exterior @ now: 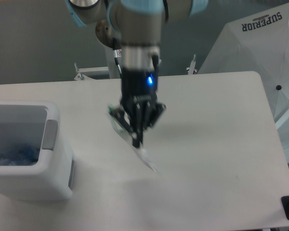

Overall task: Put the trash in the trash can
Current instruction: 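Lift the bag and carry it over the trash bin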

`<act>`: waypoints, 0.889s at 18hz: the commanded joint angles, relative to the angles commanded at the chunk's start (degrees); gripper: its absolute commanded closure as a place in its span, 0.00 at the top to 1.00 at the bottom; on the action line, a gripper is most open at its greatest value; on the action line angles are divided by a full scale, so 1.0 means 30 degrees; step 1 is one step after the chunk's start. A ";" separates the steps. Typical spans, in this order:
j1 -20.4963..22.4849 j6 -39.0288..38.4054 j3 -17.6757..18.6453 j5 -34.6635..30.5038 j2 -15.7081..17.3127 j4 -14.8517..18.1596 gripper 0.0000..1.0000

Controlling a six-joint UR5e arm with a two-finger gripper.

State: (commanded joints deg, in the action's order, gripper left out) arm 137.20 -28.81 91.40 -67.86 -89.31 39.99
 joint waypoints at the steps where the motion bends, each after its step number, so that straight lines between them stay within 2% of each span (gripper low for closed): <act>1: 0.0000 -0.0500 0.0059 0.0525 0.0381 0.0000 0.05; 4: -0.0117 -0.2256 0.0088 0.2109 0.1319 0.0000 0.05; 7: -0.0877 -0.2905 0.0059 0.2785 0.1616 0.0000 0.05; 10: -0.1872 -0.3286 0.0117 0.3661 0.1382 0.0000 0.05; 12: -0.2313 -0.3522 -0.0027 0.4948 0.0828 -0.0029 0.05; 16: -0.2869 -0.3640 -0.0584 0.5511 -0.0023 -0.0029 0.06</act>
State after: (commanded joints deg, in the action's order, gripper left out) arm 128.59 -39.73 89.65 -51.33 -89.38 39.90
